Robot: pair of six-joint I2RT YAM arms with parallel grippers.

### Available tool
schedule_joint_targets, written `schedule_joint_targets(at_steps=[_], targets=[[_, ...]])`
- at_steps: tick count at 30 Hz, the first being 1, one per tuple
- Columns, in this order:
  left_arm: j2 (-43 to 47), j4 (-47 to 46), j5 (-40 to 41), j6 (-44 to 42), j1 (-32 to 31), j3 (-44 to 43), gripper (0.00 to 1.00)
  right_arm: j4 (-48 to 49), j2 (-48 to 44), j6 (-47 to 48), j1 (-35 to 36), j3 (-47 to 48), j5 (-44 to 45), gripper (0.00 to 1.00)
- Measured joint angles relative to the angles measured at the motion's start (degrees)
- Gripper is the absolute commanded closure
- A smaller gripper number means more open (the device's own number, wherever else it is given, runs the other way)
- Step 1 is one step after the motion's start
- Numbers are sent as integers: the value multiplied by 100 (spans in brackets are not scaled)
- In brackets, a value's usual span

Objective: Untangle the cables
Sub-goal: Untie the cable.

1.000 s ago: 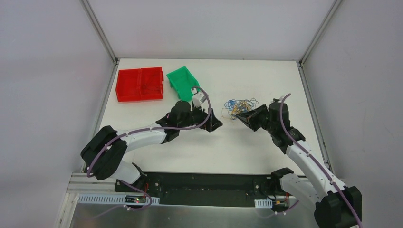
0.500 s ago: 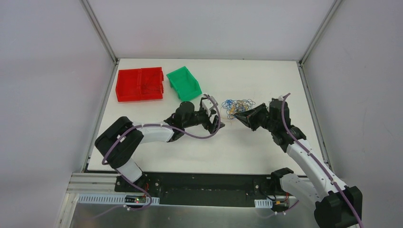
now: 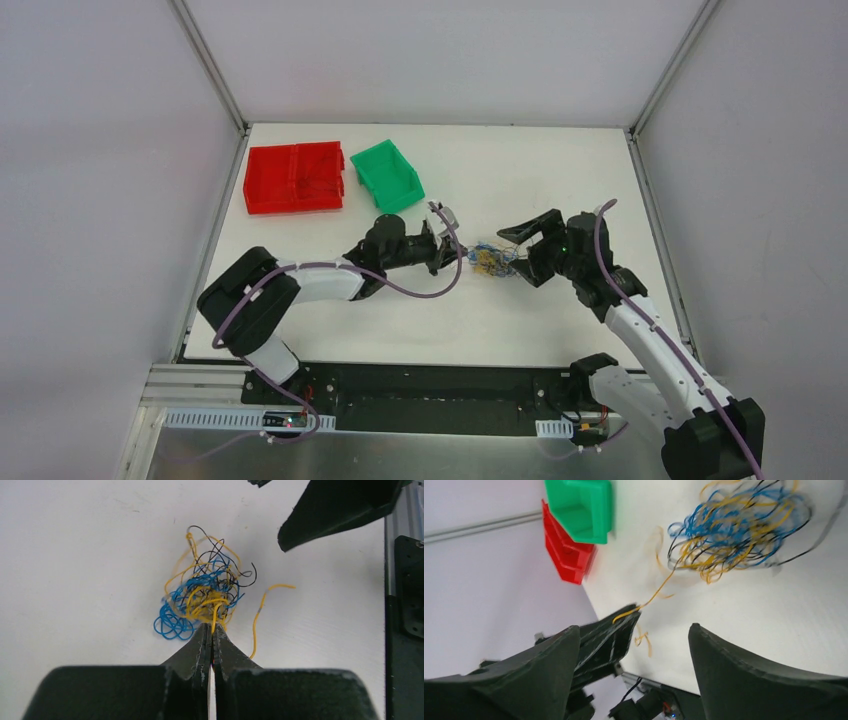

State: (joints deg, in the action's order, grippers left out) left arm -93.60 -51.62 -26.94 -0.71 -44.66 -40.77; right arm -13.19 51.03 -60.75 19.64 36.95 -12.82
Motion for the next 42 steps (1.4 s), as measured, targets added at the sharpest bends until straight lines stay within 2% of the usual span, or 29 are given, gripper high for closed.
schedule_joint_targets(at_steps=[4, 9, 15, 22, 30, 42], targets=[[658, 601, -120, 247, 0, 205, 100, -210, 42, 339, -24, -7, 378, 11], [1421, 1213, -247, 575, 0, 245, 100, -208, 389, 1049, -26, -37, 387, 11], [2063, 2000, -127, 621, 0, 258, 100, -306, 813, 2218, -26, -9, 334, 26], [2175, 2514, -94, 586, 0, 258, 100, -291, 1294, 2697, 227, 44, -107, 28], [2253, 2603, -83, 586, 0, 387, 100, 146, 1217, 2957, 505, -129, -745, 29], [2400, 2675, 57, 595, 0, 557, 100, 841, 1722, 3189, 1217, -444, -498, 32]])
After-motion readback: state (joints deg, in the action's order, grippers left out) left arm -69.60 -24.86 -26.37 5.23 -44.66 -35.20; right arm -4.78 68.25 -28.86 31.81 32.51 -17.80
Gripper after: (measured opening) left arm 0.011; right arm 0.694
